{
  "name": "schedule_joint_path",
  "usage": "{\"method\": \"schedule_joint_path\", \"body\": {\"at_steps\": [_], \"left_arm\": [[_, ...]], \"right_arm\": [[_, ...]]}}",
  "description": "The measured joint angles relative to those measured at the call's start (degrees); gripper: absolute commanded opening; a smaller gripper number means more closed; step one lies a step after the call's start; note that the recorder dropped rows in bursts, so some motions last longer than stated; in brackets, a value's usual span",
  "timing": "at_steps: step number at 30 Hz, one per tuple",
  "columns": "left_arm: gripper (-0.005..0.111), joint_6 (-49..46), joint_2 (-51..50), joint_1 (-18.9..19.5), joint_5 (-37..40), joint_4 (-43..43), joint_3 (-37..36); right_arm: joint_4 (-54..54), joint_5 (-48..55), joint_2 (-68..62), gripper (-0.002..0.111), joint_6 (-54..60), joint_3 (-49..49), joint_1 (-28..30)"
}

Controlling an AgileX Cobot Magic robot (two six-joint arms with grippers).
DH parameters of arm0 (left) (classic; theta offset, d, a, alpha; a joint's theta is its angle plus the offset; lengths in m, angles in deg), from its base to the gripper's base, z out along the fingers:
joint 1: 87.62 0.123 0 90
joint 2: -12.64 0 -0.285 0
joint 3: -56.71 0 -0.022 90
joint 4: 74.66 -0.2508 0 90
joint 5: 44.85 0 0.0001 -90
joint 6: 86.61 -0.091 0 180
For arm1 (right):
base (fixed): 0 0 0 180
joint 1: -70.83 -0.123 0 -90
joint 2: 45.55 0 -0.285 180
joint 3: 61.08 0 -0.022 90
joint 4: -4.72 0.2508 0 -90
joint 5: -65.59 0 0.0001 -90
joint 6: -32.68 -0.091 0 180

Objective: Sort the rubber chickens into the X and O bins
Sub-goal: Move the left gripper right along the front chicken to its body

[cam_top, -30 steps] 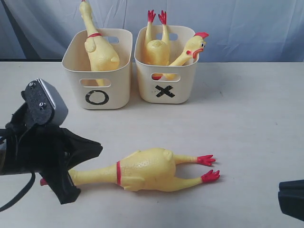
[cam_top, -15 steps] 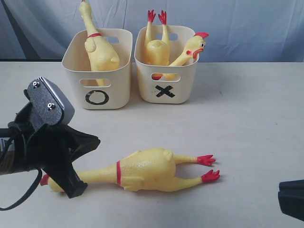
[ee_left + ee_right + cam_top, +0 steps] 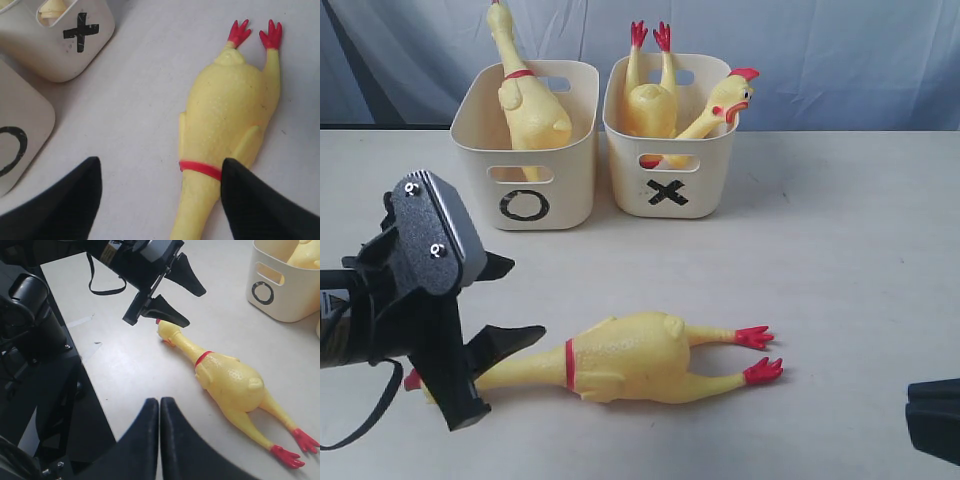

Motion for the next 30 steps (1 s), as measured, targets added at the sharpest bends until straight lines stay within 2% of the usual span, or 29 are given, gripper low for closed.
{"method": "schedule_joint_path", "body": {"at_steps": [7,10,17,20,25,30], "left_arm": [[0.065,-6.1,-2.3,0.0,-6.2,0.0,0.0],[0.065,-10.2,-4.3,0.0,-8.2,2.7,-0.1],[0.065,-23.0,-9.7,0.0,-13.3,16.1,0.4],[0.067,-24.3,-11.7,0.0,-14.1,20.4,1.3],[0.076,-24.7,-13.7,0.0,-14.8,30.4,1.8],[0.081,-26.5,-16.0,0.0,-15.7,36.2,1.8]], "right_arm": [[0.0,0.0,0.0,0.001,0.0,0.0,0.0],[0.0,0.0,0.0,0.001,0.0,0.0,0.0],[0.0,0.0,0.0,0.001,0.0,0.0,0.0],[0.0,0.0,0.0,0.001,0.0,0.0,0.0],[0.0,0.0,0.0,0.001,0.0,0.0,0.0],[0.0,0.0,0.0,0.001,0.0,0.0,0.0]]}}
